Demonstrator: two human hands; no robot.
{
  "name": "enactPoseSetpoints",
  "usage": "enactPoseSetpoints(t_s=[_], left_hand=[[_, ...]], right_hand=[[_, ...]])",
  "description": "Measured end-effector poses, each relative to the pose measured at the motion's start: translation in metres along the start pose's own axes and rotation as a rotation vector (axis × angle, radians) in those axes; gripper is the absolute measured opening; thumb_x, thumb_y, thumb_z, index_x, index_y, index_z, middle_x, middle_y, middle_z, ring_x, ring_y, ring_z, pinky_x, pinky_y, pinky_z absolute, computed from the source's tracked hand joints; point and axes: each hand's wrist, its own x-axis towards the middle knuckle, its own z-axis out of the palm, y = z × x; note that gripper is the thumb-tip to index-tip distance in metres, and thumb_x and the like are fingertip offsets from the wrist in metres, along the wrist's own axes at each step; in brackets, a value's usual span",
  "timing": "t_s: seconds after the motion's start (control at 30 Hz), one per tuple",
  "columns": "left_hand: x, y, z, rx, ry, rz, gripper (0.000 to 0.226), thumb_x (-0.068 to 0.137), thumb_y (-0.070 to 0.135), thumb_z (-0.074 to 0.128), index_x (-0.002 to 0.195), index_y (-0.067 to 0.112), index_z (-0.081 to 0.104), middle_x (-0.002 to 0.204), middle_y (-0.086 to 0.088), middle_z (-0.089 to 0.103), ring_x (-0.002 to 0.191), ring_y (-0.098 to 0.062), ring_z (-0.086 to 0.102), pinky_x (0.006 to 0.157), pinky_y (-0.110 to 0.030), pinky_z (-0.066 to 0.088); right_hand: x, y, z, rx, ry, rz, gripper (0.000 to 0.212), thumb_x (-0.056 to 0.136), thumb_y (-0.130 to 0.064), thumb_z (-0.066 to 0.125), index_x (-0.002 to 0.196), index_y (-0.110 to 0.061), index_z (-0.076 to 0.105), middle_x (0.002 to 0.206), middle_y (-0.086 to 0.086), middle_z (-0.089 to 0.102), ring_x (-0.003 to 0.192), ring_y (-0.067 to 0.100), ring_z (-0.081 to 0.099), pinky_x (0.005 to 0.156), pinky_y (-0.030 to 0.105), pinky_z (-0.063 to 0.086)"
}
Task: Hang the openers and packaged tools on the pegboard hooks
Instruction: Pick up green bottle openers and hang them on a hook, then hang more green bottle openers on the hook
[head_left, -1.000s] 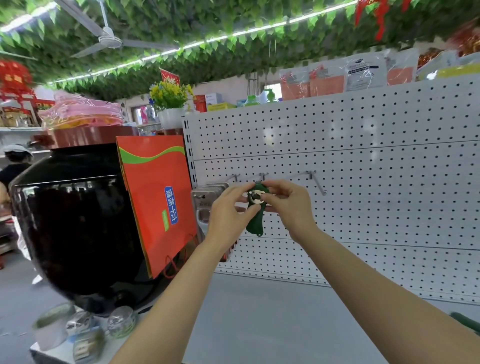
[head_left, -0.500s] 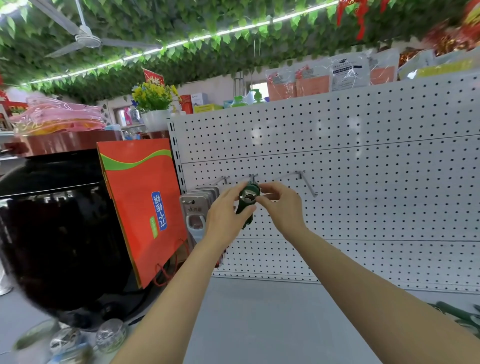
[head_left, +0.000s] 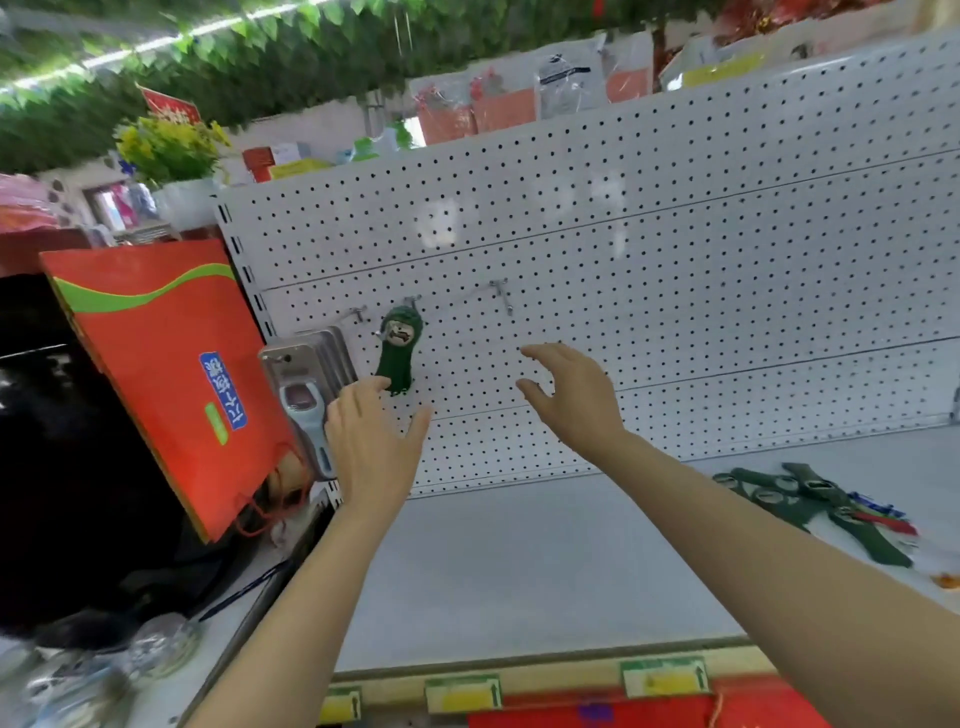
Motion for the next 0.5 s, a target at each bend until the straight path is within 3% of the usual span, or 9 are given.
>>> enactPoseSetpoints(t_s=[0.07,0.17,0.5], left_hand=[[-0.023,0.015,0.006,-0.014,0.014,0.036,0.049,0.086,0.039,0.073,0.122,0.011,0.056,0.119,-0.007,0.058,0.114,-0.029,0.049,0.098,-0.040,0.040],[-0.047,0.038,0.021,-0.001,-0.090,0.118,0.047,0.088,0.039,0.071,0.123,0.011,0.056,0.117,-0.006,0.057,0.113,-0.028,0.049,0.100,-0.040,0.040],[-0.112,0.201,0.125,-0.029,-0.517,0.239,0.054,0.093,0.038,0.065,0.139,0.016,0.049,0.138,-0.003,0.050,0.128,-0.026,0.044,0.107,-0.038,0.038]], right_hand=[[-0.015,0.024,-0.022,-0.059,-0.011,0.018,0.041,0.093,-0.032,0.060,0.132,-0.020,0.057,0.132,-0.001,0.060,0.121,0.023,0.054,0.101,0.036,0.041],[-0.031,0.058,-0.055,-0.127,-0.023,0.047,0.042,0.092,-0.030,0.062,0.132,-0.017,0.058,0.131,0.002,0.061,0.119,0.024,0.056,0.099,0.035,0.041],[-0.107,0.213,-0.194,-0.301,-0.101,0.220,0.044,0.093,-0.029,0.061,0.135,-0.018,0.055,0.133,0.005,0.060,0.114,0.028,0.059,0.093,0.041,0.049]])
